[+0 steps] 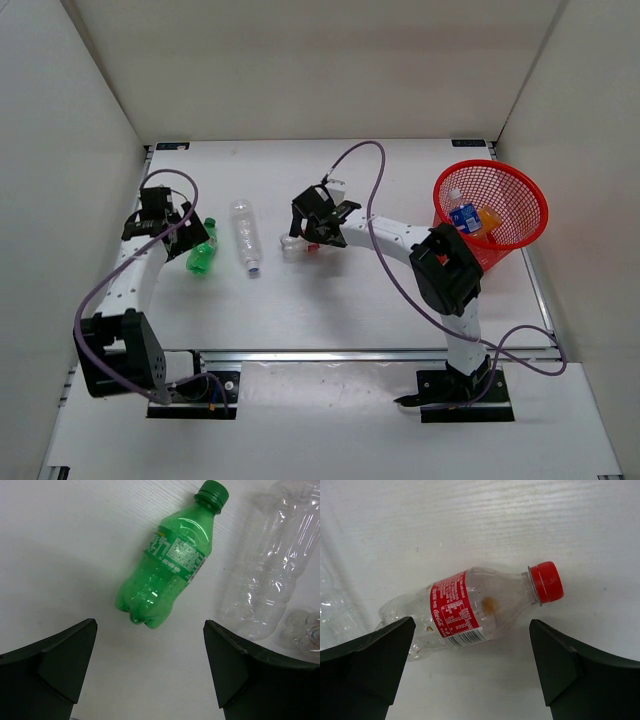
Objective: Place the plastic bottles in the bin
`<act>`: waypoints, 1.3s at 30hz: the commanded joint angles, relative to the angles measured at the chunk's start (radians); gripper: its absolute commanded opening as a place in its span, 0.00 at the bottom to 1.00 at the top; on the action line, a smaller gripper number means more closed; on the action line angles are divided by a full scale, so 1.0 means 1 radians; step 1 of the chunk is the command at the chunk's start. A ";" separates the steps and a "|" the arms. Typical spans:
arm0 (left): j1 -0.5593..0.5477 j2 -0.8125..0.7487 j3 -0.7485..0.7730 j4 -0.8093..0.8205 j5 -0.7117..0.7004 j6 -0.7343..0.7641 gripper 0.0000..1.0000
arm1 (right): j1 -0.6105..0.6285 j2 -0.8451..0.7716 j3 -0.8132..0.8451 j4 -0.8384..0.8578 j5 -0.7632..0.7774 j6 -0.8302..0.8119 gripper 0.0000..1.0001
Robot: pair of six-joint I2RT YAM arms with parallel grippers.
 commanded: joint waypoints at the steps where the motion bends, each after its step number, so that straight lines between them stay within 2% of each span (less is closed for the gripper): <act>1: -0.001 0.049 0.070 0.007 0.094 0.066 0.99 | -0.008 0.048 0.063 0.036 0.032 0.013 0.96; 10: 0.018 0.067 0.080 -0.023 0.031 0.085 0.99 | -0.037 0.150 0.131 0.010 -0.002 0.031 0.93; 15: 0.015 0.053 0.059 -0.013 0.025 0.076 0.98 | -0.045 0.148 0.134 -0.014 0.029 0.033 0.92; 18: 0.017 0.059 0.050 -0.009 0.022 0.068 0.99 | -0.058 0.142 0.114 0.007 0.027 0.018 0.80; 21: 0.020 0.072 0.051 -0.012 0.048 0.071 0.99 | -0.048 0.111 0.105 0.033 0.056 -0.047 0.51; 22: 0.014 0.070 0.045 -0.009 0.045 0.076 0.99 | -0.049 0.098 0.102 0.038 0.079 -0.086 0.48; 25: 0.006 0.060 0.042 -0.019 0.043 0.086 0.99 | -0.052 0.006 0.094 0.073 0.109 -0.220 0.37; 27: 0.003 0.053 0.044 -0.018 0.053 0.096 0.99 | -0.065 -0.086 0.054 0.157 0.093 -0.317 0.32; 30: -0.023 0.043 0.057 -0.041 0.069 0.097 0.98 | -0.123 -0.285 0.023 0.200 -0.012 -0.444 0.32; 32: -0.044 0.017 0.059 -0.044 0.105 0.100 0.99 | -0.167 -0.376 0.025 0.167 -0.066 -0.501 0.33; 35: -0.101 -0.020 0.060 -0.052 0.099 0.091 0.99 | -0.236 -0.523 -0.001 0.087 -0.022 -0.588 0.34; 39: -0.133 -0.054 0.059 -0.073 0.099 0.068 0.99 | -0.458 -0.715 -0.114 0.022 -0.110 -0.619 0.34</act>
